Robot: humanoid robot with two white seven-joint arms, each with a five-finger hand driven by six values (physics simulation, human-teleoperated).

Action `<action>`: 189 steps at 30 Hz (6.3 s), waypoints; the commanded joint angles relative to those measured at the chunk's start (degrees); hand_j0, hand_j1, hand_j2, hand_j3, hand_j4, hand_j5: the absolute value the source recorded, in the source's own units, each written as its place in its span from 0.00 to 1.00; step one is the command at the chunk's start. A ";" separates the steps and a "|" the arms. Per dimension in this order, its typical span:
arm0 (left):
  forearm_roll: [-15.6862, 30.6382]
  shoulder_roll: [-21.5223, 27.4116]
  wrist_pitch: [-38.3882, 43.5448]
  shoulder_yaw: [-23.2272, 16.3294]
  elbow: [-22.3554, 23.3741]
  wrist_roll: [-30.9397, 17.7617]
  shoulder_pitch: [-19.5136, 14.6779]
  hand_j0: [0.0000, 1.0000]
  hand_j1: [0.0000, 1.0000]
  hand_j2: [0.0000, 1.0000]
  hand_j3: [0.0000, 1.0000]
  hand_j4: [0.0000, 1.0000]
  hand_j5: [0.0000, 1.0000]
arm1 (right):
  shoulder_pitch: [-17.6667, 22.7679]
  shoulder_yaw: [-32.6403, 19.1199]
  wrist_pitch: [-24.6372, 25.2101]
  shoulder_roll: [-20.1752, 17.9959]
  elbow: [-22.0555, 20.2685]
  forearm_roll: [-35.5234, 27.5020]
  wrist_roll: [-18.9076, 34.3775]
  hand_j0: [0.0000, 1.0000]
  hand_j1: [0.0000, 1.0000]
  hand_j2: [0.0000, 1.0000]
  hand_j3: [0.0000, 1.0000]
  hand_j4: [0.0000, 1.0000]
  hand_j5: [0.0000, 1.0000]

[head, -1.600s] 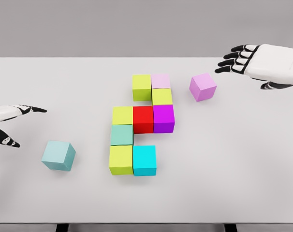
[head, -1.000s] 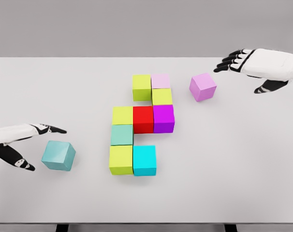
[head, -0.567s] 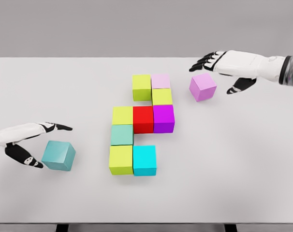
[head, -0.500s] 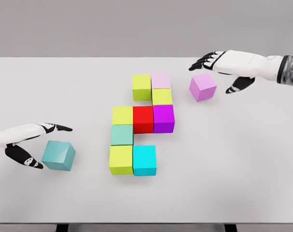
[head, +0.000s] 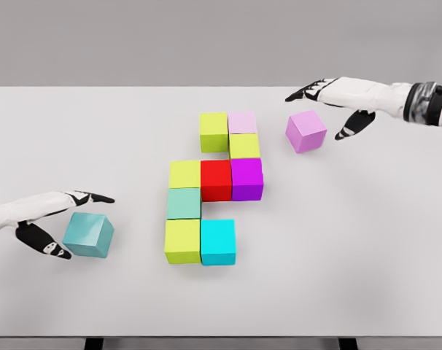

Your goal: Assemble the squares on the desktop into the number 2

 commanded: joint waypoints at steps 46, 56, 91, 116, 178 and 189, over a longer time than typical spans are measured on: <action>0.36 -1.84 -0.09 -2.17 2.43 0.39 0.35 0.45 0.45 0.45 0.45 0.45 0.45 | -5.54 6.25 1.73 9.50 16.85 5.31 -0.02 1.00 1.00 1.00 1.00 1.00 1.00; 1.24 -4.04 3.51 -1.38 2.61 0.39 -3.51 0.45 0.45 0.45 0.45 0.45 0.45 | -6.59 6.34 1.73 11.35 19.75 6.54 -0.02 1.00 1.00 1.00 1.00 1.00 1.00; 3.00 -34.80 22.76 3.01 27.30 3.20 -16.61 0.45 0.45 0.45 0.45 0.45 0.45 | -7.82 6.34 0.24 13.46 24.50 7.86 -0.02 0.93 0.93 0.93 0.93 0.93 0.93; 3.62 -44.38 31.46 6.44 33.19 7.33 -19.60 0.49 0.49 0.49 0.49 0.49 0.49 | -7.82 7.31 0.24 13.99 26.43 8.39 -0.02 0.89 0.89 0.89 0.89 0.89 0.89; 6.60 -32.69 22.67 7.84 23.53 6.72 -14.15 1.00 1.00 1.00 1.00 1.00 1.00 | 7.29 0.01 -3.12 -6.58 -14.08 2.59 -0.02 0.63 0.63 0.63 0.63 0.63 0.63; 9.07 -27.51 13.18 7.41 23.88 -8.67 -12.22 1.00 1.00 1.00 1.00 1.00 1.00 | 14.23 0.01 -3.12 -14.58 -30.96 1.18 -0.02 0.63 0.63 0.63 0.63 0.63 0.63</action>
